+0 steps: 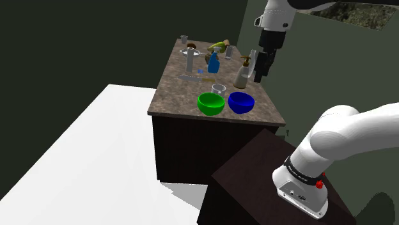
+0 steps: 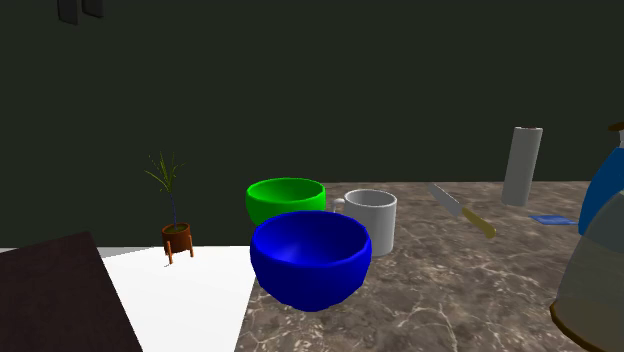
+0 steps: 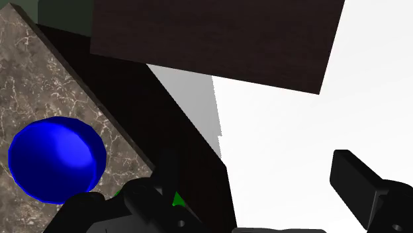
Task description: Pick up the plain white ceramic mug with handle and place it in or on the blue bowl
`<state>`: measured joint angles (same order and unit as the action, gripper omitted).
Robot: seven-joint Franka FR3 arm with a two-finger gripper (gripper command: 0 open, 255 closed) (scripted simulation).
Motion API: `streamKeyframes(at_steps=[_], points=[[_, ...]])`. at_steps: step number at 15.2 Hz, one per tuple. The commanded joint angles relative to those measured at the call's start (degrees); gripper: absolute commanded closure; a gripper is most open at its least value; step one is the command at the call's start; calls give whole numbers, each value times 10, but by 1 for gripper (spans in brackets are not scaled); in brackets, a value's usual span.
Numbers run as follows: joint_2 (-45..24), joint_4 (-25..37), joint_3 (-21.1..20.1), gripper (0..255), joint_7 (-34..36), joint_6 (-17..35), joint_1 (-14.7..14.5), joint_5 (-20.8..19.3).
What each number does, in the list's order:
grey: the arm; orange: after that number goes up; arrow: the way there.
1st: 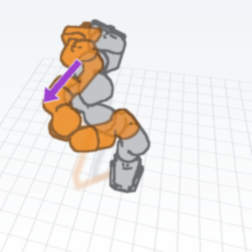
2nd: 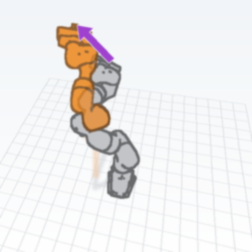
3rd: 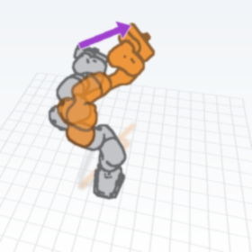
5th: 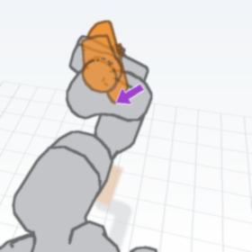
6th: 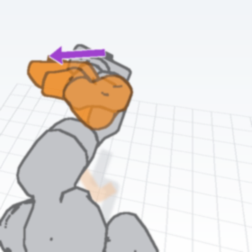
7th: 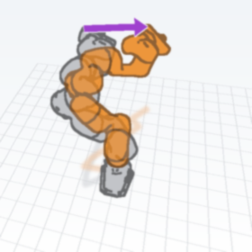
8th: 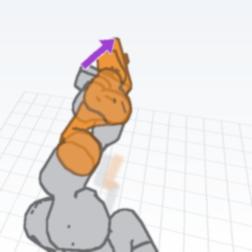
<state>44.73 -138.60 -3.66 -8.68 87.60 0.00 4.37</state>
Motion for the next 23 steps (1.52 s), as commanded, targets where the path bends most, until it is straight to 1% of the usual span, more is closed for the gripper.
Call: streamKeyframes(at_steps=[1, 7, 12, 18, 23], points=[[0, 0, 0, 0, 0, 0, 0, 0], [-76, -17, 41, 0, -57, 102, 20, -35], [-158, -9, 73, 0, -100, 184, 35, -54], [-272, 28, 109, 0, -153, 272, 48, -63], [-374, 79, 134, 0, -199, 330, 56, -55]])
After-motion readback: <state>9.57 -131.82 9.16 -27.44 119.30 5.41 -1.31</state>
